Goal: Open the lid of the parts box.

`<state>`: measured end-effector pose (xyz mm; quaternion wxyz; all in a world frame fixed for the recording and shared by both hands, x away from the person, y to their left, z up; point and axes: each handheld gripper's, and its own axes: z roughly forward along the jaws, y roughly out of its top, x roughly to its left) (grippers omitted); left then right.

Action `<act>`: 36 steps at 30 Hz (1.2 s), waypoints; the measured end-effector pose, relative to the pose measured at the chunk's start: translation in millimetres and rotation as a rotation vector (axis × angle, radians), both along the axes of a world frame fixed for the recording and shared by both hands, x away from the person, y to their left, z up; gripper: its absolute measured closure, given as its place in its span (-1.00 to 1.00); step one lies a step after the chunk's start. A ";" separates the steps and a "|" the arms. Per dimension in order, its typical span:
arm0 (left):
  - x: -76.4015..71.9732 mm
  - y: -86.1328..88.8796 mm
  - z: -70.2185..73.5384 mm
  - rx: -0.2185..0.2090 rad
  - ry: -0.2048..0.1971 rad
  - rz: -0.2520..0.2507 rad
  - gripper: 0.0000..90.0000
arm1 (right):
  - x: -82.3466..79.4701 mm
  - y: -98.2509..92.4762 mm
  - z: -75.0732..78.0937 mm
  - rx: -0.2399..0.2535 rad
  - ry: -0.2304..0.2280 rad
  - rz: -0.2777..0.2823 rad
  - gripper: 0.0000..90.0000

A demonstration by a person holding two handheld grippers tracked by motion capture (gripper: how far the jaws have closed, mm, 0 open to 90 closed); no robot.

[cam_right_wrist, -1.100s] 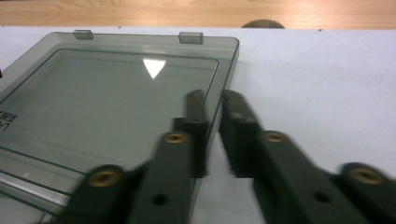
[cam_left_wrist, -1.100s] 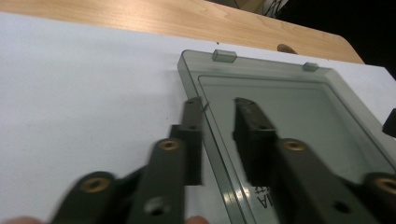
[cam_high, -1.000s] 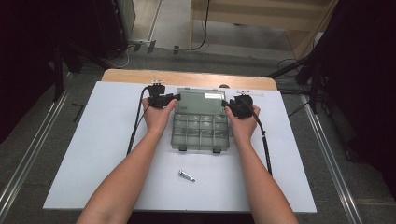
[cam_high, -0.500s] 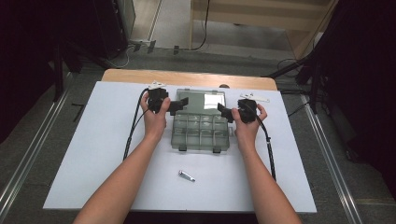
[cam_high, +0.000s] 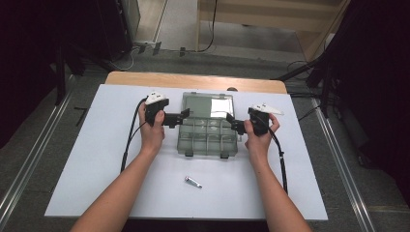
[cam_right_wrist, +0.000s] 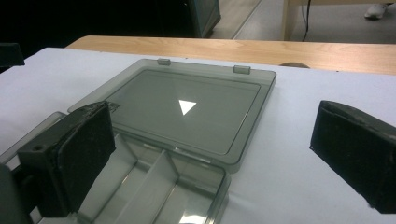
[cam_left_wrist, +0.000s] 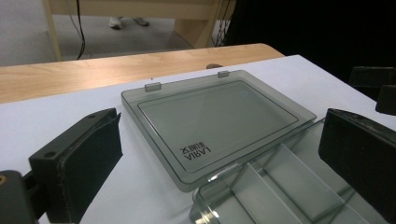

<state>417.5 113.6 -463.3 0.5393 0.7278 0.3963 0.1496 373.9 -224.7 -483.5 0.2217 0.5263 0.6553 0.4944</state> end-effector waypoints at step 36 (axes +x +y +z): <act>-89.2 58.7 -7.8 0.034 -0.123 -0.049 -1.00 | -85.9 6.3 -0.2 0.029 -0.089 0.080 -0.99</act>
